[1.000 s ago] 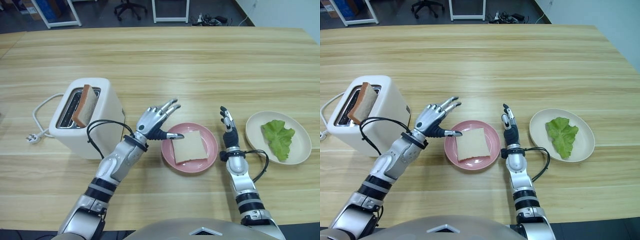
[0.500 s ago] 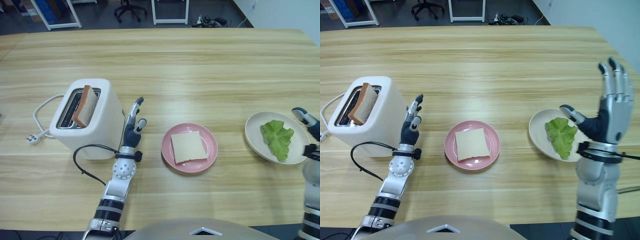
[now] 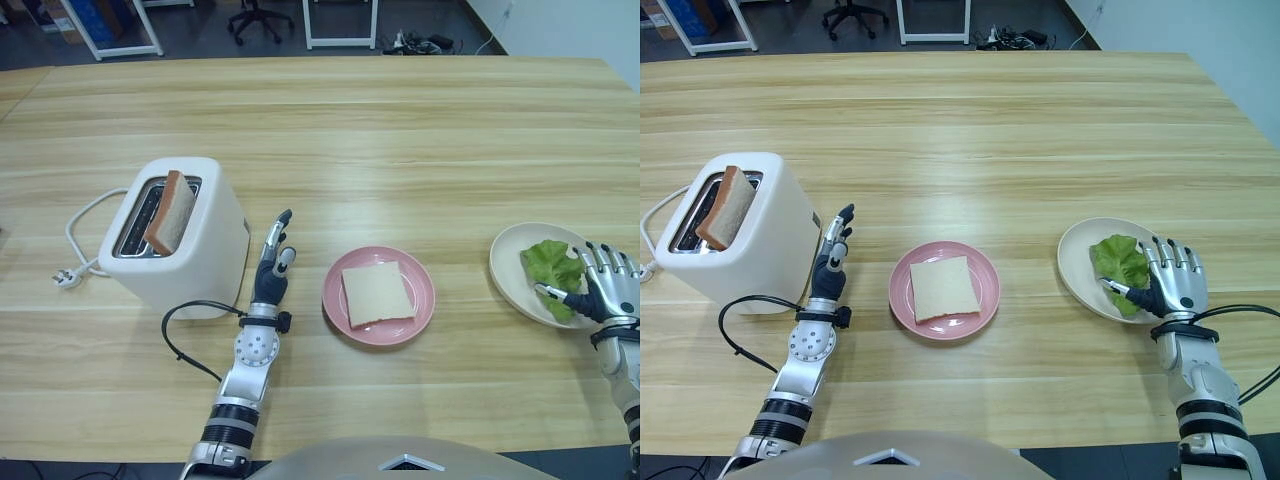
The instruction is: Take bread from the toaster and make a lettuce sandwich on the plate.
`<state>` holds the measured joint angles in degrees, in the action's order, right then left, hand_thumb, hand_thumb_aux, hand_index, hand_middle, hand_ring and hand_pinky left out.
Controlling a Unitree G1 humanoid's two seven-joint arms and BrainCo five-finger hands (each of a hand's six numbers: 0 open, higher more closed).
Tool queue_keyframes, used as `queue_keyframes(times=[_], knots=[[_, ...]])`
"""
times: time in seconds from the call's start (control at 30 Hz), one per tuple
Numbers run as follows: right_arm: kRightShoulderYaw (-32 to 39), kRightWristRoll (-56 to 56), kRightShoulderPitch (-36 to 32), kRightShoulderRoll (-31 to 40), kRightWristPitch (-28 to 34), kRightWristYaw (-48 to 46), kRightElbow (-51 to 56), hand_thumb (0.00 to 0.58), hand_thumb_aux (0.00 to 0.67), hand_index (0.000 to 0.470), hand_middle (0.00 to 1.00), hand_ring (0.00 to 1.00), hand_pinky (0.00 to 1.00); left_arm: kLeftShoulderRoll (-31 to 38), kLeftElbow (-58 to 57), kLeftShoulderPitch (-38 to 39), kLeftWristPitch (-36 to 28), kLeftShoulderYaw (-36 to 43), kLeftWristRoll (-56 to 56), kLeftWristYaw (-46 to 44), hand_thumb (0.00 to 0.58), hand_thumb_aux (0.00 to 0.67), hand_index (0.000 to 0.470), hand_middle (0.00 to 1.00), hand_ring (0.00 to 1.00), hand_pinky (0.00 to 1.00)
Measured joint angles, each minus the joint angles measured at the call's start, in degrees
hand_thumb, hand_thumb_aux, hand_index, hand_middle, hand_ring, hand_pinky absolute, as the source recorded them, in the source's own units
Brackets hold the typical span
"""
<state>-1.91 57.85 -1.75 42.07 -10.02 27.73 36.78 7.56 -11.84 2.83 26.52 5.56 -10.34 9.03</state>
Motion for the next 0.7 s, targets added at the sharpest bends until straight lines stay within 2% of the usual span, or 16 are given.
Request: queue_keyframes(times=[0.03, 0.07, 0.1, 0.17, 0.2, 0.4, 0.47, 0.57, 0.6, 0.63, 0.67, 0.7], knots=[[0.8, -0.2, -0.3, 0.3, -0.1, 0.2, 0.7, 0.255, 0.168, 0.118, 0.0, 0.0, 0.0, 0.0, 0.0, 0.1, 0.0, 0.0, -0.1, 0.0, 0.0, 0.0, 0.0, 0.0, 0.0, 0.0], [1.7, -0.6, -0.5, 0.9, 0.0, 0.5, 1.2, 0.403, 0.3, 0.21, 0.0, 0.0, 0.0, -0.1, 0.0, 0.3, 0.0, 0.0, -0.4, 0.0, 0.0, 0.0, 0.0, 0.0, 0.0, 0.0], [2.1, -0.9, -0.5, 1.3, 0.1, 0.6, 1.5, 0.478, 0.389, 0.273, 0.0, 0.0, 0.0, -0.1, 0.0, 0.5, 0.0, 0.0, -0.5, 0.0, 0.0, 0.0, 0.0, 0.0, 0.0, 0.0], [3.4, -1.3, -0.5, 2.3, 0.6, 0.7, 1.7, 0.538, 0.489, 0.343, 0.0, 0.0, 0.0, -0.2, 0.0, 0.9, 0.0, 0.0, -1.0, 0.0, 0.0, 0.0, 0.0, 0.0, 0.0, 0.0], [4.2, -1.7, -0.5, 3.3, 0.8, 0.6, 1.8, 0.564, 0.557, 0.391, 0.0, 0.0, 0.0, -0.3, 0.1, 1.0, 0.0, 0.0, -1.3, 0.1, 0.0, 0.0, 0.0, 0.0, 0.0, 0.0], [8.1, -3.7, -1.2, 5.6, 0.4, -3.4, 2.2, 0.576, 0.615, 0.431, 0.0, 0.0, 0.0, -1.0, 0.5, 1.9, -0.2, 0.2, -2.3, 0.2, 0.0, 0.0, 0.0, 0.0, 0.0, 0.0], [8.6, -5.2, -1.3, 6.1, -0.2, -5.0, 2.1, 0.58, 0.67, 0.47, 0.0, 0.0, 0.0, -1.2, 0.7, 2.0, -0.3, 0.2, -2.6, 0.2, 0.0, 0.0, 0.0, 0.0, 0.0, 0.0], [9.0, -6.3, -1.3, 6.6, -0.5, -6.1, 1.7, 0.58, 0.67, 0.47, 0.0, 0.0, 0.0, -1.2, 0.9, 2.1, -0.4, 0.2, -2.6, 0.1, 0.0, 0.0, 0.0, 0.0, 0.0, 0.0], [9.3, -6.9, -1.3, 6.7, -0.4, -6.2, 1.6, 0.576, 0.615, 0.431, 0.0, 0.0, 0.0, -1.2, 1.0, 2.1, -0.4, 0.2, -2.6, 0.1, 0.0, 0.0, 0.0, 0.0, 0.0, 0.0], [9.3, -7.4, -1.3, 6.7, -0.4, -6.2, 1.5, 0.531, 0.476, 0.334, 0.0, 0.0, 0.0, -1.2, 1.0, 2.1, -0.4, 0.1, -2.6, 0.1, 0.0, 0.0, 0.0, 0.0, 0.0, 0.0], [9.3, -7.7, -1.2, 6.8, -0.3, -6.2, 1.3, 0.494, 0.413, 0.289, 0.0, 0.0, 0.0, -1.2, 1.0, 2.2, -0.4, 0.1, -2.7, 0.1, 0.0, 0.0, 0.0, 0.0, 0.0, 0.0], [9.3, -8.1, -1.0, 6.9, -0.1, -6.1, 0.8, 0.48, 0.391, 0.275, 0.0, 0.0, 0.0, -1.2, 1.0, 2.2, -0.4, 0.1, -2.7, 0.1, 0.0, 0.0, 0.0, 0.0, 0.0, 0.0]])
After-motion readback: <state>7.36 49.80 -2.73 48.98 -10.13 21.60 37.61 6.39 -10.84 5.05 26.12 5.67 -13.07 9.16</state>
